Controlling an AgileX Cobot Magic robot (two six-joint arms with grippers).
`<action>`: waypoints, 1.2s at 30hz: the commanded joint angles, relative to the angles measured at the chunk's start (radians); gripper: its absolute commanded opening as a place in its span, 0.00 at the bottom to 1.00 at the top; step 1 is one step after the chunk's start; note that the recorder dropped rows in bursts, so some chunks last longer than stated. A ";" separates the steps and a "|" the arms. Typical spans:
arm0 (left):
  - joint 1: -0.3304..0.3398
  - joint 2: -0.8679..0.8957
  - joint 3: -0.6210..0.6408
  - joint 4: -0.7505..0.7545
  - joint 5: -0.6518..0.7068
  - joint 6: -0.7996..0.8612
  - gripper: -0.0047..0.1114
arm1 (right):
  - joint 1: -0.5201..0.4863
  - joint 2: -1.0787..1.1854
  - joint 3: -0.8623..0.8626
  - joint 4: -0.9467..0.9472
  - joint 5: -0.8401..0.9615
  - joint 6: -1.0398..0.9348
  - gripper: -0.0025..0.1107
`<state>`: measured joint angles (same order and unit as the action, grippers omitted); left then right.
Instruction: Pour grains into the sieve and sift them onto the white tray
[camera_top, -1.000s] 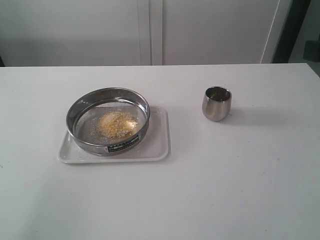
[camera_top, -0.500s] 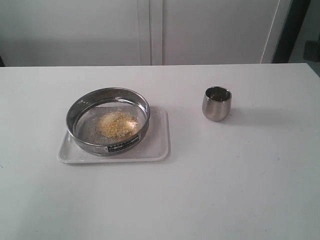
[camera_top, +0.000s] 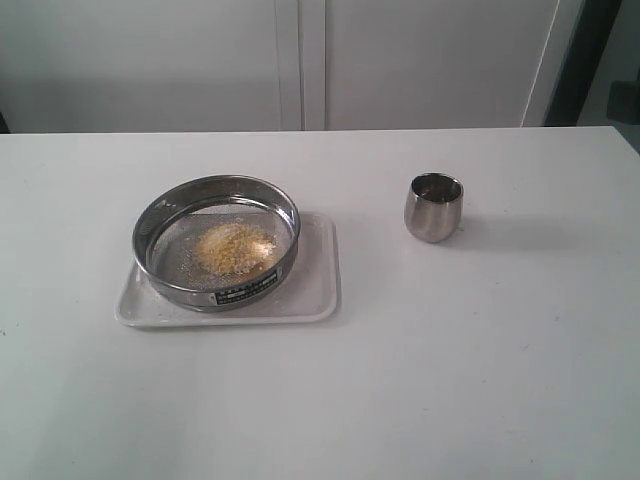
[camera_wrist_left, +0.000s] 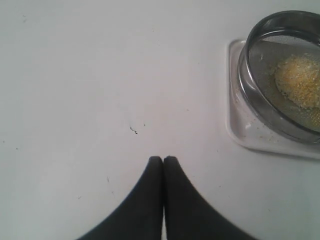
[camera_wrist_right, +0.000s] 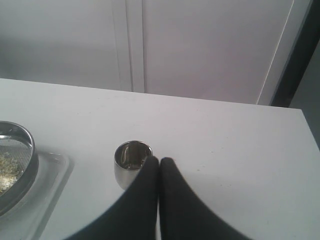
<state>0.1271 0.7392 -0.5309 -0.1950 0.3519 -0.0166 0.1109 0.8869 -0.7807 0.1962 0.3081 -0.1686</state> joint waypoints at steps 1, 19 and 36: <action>0.000 0.114 -0.083 -0.035 0.063 0.017 0.04 | -0.002 -0.006 0.005 -0.006 -0.002 -0.012 0.02; -0.031 0.514 -0.354 -0.335 0.167 0.232 0.04 | -0.002 -0.006 0.005 -0.006 -0.004 -0.012 0.02; -0.278 0.894 -0.679 -0.273 0.174 0.091 0.04 | -0.002 -0.006 0.005 -0.006 -0.002 -0.012 0.02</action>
<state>-0.1194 1.5900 -1.1608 -0.4948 0.5089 0.1260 0.1109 0.8869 -0.7807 0.1962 0.3100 -0.1686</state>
